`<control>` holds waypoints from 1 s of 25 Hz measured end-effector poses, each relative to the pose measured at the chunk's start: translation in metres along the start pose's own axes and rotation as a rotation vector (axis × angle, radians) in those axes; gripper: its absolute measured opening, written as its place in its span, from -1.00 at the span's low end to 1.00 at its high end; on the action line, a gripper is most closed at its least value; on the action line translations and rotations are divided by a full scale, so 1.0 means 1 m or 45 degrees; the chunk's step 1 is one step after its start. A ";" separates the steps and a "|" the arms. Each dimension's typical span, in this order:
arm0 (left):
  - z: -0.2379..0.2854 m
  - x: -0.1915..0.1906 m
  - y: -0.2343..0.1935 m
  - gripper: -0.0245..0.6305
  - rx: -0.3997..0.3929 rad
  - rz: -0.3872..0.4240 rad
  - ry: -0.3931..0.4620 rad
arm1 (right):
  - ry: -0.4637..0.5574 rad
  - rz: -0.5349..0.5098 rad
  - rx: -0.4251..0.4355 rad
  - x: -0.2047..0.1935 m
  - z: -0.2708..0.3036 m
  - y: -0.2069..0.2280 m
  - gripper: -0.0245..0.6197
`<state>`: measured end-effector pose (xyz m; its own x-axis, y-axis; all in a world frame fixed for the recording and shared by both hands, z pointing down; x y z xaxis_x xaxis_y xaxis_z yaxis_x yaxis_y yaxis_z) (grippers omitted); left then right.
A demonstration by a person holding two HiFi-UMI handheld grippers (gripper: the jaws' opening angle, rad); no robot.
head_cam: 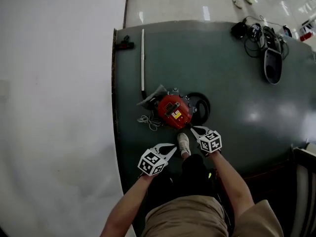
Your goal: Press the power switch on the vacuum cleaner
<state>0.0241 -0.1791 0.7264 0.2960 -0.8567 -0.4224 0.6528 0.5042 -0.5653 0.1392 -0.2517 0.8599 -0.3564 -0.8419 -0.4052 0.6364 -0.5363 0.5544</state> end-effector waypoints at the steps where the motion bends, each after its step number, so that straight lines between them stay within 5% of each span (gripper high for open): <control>1: -0.011 0.008 0.015 -0.92 0.006 0.025 0.019 | 0.051 -0.009 -0.005 0.011 -0.022 -0.012 -0.89; 9: -0.105 0.078 0.086 -0.92 0.071 0.171 0.268 | 0.463 -0.154 -0.060 0.122 -0.181 -0.107 -0.89; 14: -0.156 0.141 0.101 -0.92 0.072 0.358 0.403 | 0.673 -0.278 -0.147 0.187 -0.259 -0.145 -0.89; 21: -0.255 0.165 0.103 -0.92 0.117 0.346 0.660 | 0.849 -0.297 -0.329 0.193 -0.314 -0.211 -0.89; 25: -0.308 0.173 0.107 -0.92 0.115 0.455 0.708 | 0.936 -0.325 -0.378 0.204 -0.332 -0.250 -0.89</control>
<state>-0.0693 -0.2401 0.3745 0.1172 -0.4428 -0.8889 0.6441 0.7152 -0.2714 0.1343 -0.2693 0.3978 -0.0425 -0.3875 -0.9209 0.7870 -0.5808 0.2081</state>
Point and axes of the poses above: the fingertips, and each gripper's own axes: z forward along the fingers, y to its right, x out of its top, the point moved 3 cm from there along -z, backward along the fingers, and after that the axes turned 11 degrees about -y, right-handed, at the moved point
